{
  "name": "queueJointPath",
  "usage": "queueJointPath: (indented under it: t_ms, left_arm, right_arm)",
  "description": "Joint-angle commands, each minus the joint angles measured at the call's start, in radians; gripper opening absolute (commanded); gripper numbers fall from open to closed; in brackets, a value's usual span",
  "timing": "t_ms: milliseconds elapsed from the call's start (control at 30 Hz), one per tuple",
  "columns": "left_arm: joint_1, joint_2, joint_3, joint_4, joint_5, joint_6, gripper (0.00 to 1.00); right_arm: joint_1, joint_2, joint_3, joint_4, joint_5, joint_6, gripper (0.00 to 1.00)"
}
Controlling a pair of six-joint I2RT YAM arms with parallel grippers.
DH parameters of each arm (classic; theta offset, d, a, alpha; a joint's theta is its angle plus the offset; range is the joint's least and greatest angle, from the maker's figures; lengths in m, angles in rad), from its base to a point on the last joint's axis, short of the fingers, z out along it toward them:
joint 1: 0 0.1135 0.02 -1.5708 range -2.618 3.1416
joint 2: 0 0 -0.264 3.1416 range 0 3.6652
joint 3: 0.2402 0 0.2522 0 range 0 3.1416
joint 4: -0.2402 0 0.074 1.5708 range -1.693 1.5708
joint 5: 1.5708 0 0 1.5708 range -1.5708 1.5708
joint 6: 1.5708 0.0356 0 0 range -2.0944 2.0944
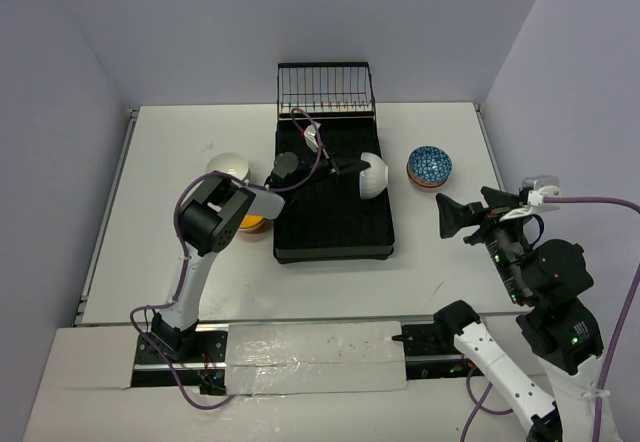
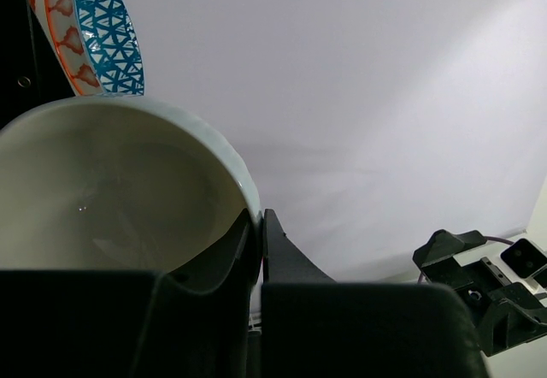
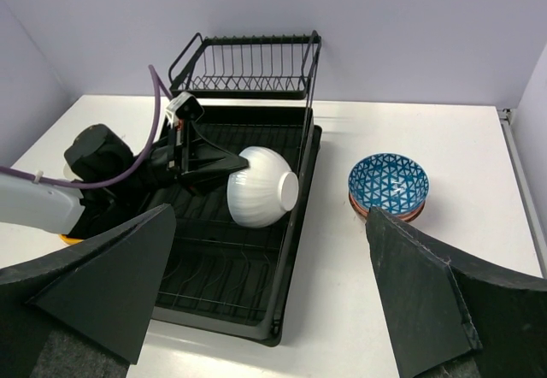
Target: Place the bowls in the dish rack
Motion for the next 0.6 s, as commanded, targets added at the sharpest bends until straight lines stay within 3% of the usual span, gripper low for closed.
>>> queueJointPath:
  t_ms: [0, 567]
  left_arm:
    - [-0.004, 0.074, -0.031, -0.002, -0.004, 0.002, 0.0]
    - [0.0, 0.069, -0.013, -0.219, -0.027, 0.114, 0.08]
  right_arm:
    - [0.007, -0.01, 0.02, 0.018, -0.007, 0.006, 1.0]
    - [0.007, -0.021, 0.044, 0.001, -0.012, 0.02, 1.0]
